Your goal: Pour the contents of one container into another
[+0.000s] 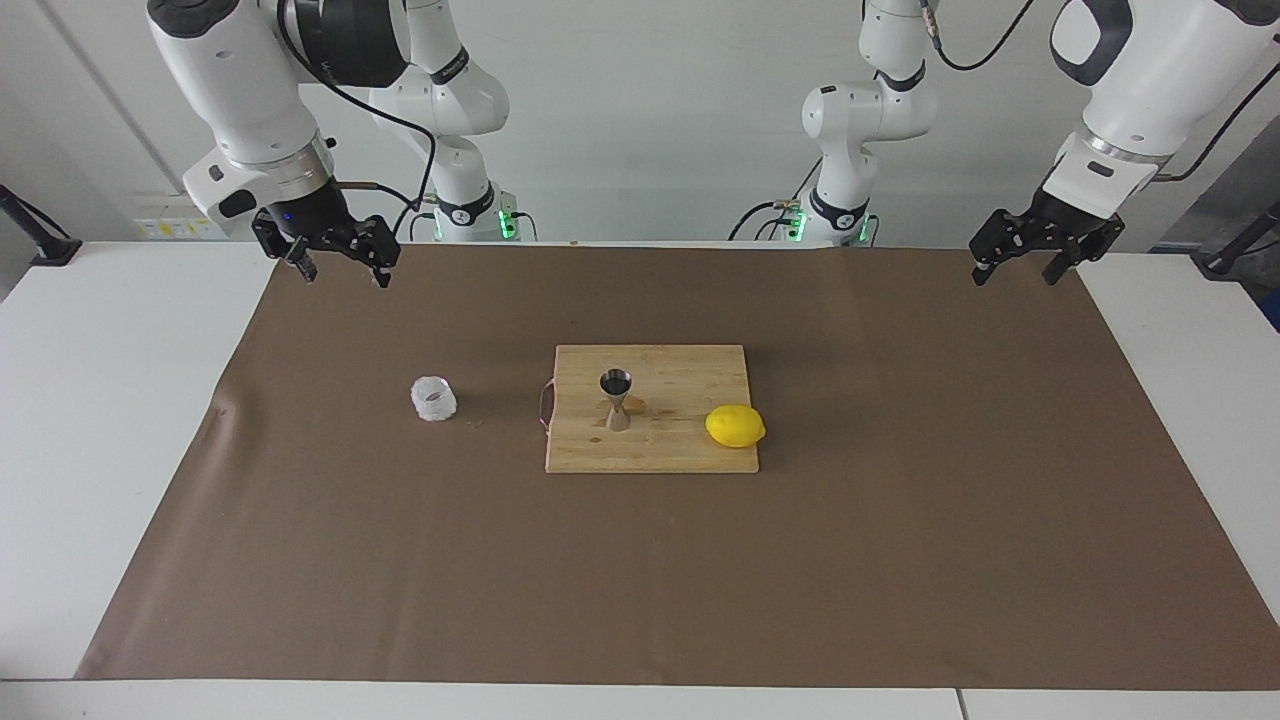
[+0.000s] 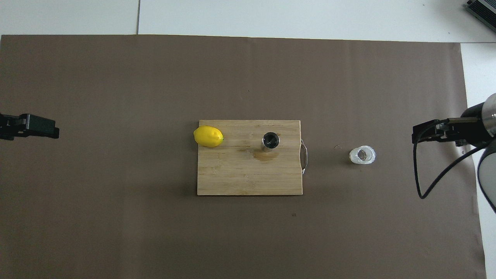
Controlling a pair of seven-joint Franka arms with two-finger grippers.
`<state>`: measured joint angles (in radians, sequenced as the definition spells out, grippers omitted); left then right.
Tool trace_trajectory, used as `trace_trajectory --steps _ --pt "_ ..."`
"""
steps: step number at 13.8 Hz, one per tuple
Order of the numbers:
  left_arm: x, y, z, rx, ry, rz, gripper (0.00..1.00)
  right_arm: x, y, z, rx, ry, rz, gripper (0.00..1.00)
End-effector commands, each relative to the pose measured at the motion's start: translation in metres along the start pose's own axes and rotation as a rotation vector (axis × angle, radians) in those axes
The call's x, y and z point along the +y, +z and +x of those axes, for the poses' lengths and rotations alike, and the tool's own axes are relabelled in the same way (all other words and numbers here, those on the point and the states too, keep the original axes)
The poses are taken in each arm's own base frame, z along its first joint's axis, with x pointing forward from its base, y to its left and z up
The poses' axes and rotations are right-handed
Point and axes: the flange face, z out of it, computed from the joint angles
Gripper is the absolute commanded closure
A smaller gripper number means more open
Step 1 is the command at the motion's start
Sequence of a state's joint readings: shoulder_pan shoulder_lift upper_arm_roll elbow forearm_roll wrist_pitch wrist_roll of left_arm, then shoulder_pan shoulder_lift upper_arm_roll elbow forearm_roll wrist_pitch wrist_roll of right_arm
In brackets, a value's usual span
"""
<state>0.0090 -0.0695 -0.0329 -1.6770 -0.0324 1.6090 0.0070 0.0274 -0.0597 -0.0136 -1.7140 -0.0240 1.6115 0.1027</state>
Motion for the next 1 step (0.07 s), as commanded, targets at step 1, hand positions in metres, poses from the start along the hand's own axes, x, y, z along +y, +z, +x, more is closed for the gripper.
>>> trace_trajectory --steps 1 --pt "0.0019 -0.0034 -0.0039 -0.012 0.009 -0.012 0.0 0.0012 -0.0027 -0.0066 -0.001 0.009 -0.019 0.0"
